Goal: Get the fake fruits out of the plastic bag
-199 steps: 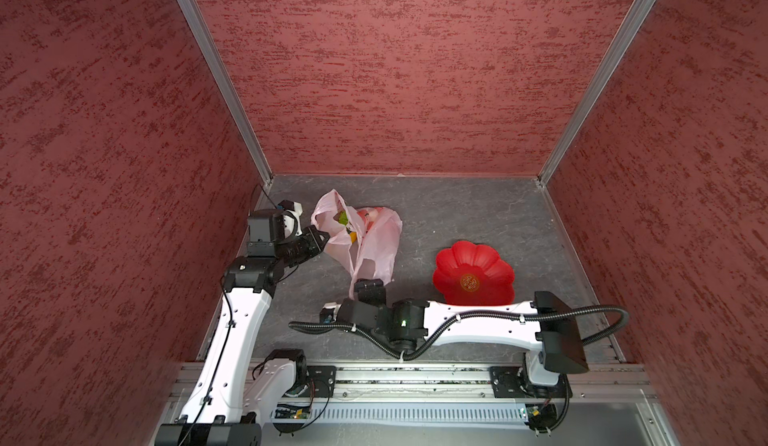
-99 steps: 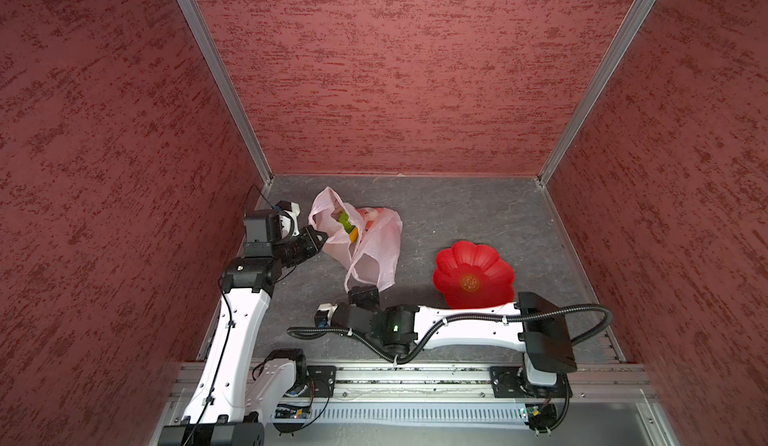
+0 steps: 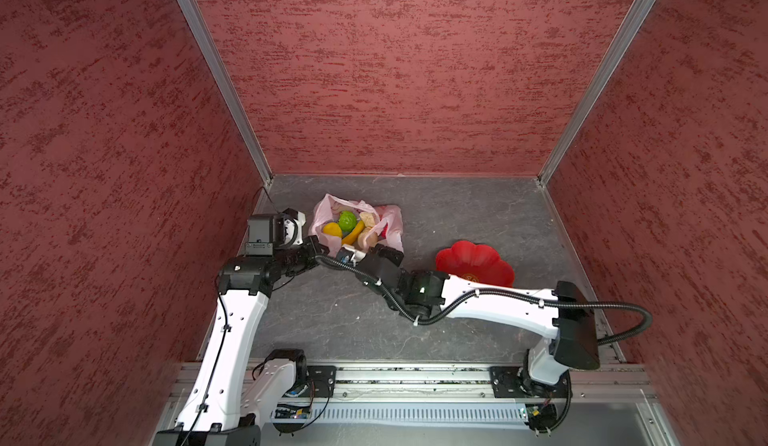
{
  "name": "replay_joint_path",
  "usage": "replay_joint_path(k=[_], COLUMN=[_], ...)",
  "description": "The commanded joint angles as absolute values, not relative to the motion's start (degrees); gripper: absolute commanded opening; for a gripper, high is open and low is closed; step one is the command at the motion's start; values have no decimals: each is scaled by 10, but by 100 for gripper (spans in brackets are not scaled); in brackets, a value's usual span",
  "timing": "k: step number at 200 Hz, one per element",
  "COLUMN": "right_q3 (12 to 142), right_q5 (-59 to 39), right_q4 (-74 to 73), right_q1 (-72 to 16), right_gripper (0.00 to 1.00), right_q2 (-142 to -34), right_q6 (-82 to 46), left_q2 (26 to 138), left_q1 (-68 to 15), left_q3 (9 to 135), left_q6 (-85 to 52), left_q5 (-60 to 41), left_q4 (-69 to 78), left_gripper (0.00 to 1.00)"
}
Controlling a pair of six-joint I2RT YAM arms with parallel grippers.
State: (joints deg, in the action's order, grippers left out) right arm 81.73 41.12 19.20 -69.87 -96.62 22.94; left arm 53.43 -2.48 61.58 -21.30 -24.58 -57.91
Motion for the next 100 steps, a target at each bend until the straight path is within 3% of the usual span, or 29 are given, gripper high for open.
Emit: replay_joint_path(k=[1,100], right_q3=[818,730], right_q5=[378,361], right_q4=[174,253], right_q1=[-679,-622], right_gripper=[5,10], right_q2=[-938,-852], right_q6=[141,-144], left_q2=[523,469], left_q1=[-60,-131], left_q3=[630,602], left_q6=[-207,-299], left_q5=[-179,-113], left_q4=[-655,-752], left_gripper=[7,6])
